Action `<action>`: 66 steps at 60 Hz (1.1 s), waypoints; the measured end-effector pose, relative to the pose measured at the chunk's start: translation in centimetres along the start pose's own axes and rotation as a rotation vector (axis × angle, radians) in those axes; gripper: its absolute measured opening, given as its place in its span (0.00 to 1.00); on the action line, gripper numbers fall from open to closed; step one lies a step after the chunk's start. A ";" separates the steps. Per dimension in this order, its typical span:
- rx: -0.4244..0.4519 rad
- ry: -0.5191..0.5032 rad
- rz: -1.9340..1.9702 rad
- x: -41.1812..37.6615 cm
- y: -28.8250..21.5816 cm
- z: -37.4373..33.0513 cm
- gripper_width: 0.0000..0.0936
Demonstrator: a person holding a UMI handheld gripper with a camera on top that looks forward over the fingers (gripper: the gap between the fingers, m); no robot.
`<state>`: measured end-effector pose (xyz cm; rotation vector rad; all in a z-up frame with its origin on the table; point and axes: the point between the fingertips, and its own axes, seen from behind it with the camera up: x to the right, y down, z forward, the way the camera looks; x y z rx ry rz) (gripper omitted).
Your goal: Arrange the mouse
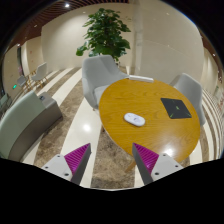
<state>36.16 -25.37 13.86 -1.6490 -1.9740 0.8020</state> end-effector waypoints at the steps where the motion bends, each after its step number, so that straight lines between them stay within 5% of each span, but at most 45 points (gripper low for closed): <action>1: 0.000 0.008 0.003 0.2 0.0 0.0 0.92; 26: 0.017 0.106 0.019 10.7 1.3 3.1 0.92; 66: 0.018 0.120 0.052 14.0 -2.4 19.4 0.92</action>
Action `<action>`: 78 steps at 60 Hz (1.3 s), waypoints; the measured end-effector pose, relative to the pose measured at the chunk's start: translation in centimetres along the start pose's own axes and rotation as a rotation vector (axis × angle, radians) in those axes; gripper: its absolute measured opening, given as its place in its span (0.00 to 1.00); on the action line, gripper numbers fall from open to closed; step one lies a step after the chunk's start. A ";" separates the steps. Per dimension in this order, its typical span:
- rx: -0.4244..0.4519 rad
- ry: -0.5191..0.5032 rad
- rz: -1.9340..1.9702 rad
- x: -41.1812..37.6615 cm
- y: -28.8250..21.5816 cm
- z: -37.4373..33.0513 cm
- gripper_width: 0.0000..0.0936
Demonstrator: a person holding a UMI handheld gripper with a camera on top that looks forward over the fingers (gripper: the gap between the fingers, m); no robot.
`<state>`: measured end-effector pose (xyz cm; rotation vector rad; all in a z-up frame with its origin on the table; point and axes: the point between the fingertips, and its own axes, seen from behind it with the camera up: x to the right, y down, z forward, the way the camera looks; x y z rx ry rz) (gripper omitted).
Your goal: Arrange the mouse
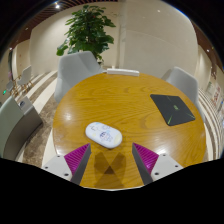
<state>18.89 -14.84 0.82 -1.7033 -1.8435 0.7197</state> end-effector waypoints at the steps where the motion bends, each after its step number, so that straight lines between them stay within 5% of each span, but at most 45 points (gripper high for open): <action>1: -0.003 -0.002 0.000 -0.1 -0.1 0.4 0.92; 34: -0.023 0.002 0.048 1.6 -4.6 7.7 0.93; 40: -0.018 0.007 0.040 1.7 -4.7 7.9 0.51; 55: -0.049 -0.031 0.060 2.1 -5.9 6.4 0.46; 65: 0.090 -0.061 0.062 6.4 -15.9 1.9 0.46; 78: 0.172 0.076 0.070 22.0 -22.8 4.6 0.45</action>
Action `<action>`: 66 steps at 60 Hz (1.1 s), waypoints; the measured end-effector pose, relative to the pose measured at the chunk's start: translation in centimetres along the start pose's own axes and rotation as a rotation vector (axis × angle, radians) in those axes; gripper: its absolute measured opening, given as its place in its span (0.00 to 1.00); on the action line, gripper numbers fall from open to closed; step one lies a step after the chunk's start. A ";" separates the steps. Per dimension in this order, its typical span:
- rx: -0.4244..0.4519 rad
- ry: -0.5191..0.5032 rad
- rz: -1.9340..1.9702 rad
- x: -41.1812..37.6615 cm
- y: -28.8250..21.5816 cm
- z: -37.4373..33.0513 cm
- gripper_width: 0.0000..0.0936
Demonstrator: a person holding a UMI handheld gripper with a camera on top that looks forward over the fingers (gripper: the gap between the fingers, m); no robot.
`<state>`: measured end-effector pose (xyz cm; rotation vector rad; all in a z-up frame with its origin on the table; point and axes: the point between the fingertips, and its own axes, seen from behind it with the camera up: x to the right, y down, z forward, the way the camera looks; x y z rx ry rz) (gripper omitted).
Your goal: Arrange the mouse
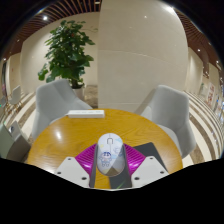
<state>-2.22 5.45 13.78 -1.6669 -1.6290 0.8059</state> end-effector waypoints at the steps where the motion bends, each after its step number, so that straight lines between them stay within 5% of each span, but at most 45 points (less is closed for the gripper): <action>1: -0.008 0.008 -0.001 0.8 -0.7 0.9 0.45; 19: -0.194 0.026 -0.027 10.4 9.5 9.3 0.45; 34: -0.225 0.006 0.038 11.0 12.3 10.6 0.47; 40: -0.245 0.002 0.065 10.8 12.6 10.0 0.61; 45: -0.221 0.016 0.083 10.7 11.4 8.5 0.95; 66: -0.156 -0.035 0.046 -1.4 9.2 -11.5 0.92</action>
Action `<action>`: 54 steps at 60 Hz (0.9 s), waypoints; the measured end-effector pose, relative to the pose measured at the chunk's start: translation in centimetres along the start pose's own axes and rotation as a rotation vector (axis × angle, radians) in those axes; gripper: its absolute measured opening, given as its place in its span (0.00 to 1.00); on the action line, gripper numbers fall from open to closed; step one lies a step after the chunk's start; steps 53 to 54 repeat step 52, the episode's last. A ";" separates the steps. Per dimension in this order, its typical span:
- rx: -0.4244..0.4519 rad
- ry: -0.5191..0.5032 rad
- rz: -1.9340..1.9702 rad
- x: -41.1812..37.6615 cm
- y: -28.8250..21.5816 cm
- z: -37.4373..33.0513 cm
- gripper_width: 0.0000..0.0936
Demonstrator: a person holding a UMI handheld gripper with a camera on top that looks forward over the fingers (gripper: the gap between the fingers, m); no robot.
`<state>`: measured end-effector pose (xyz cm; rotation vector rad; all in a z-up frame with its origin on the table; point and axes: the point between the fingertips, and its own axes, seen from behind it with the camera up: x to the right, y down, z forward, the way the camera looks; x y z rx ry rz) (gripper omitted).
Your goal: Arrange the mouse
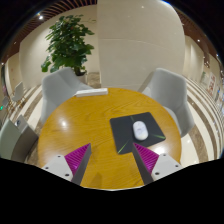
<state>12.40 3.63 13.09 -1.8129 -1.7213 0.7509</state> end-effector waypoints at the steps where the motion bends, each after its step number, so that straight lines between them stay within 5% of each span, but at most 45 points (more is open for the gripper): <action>1: -0.004 -0.010 0.000 -0.9 0.6 -0.9 0.92; 23: -0.061 -0.097 -0.099 -14.6 10.3 -10.8 0.92; 54: -0.029 -0.042 -0.136 -16.9 11.7 -14.3 0.92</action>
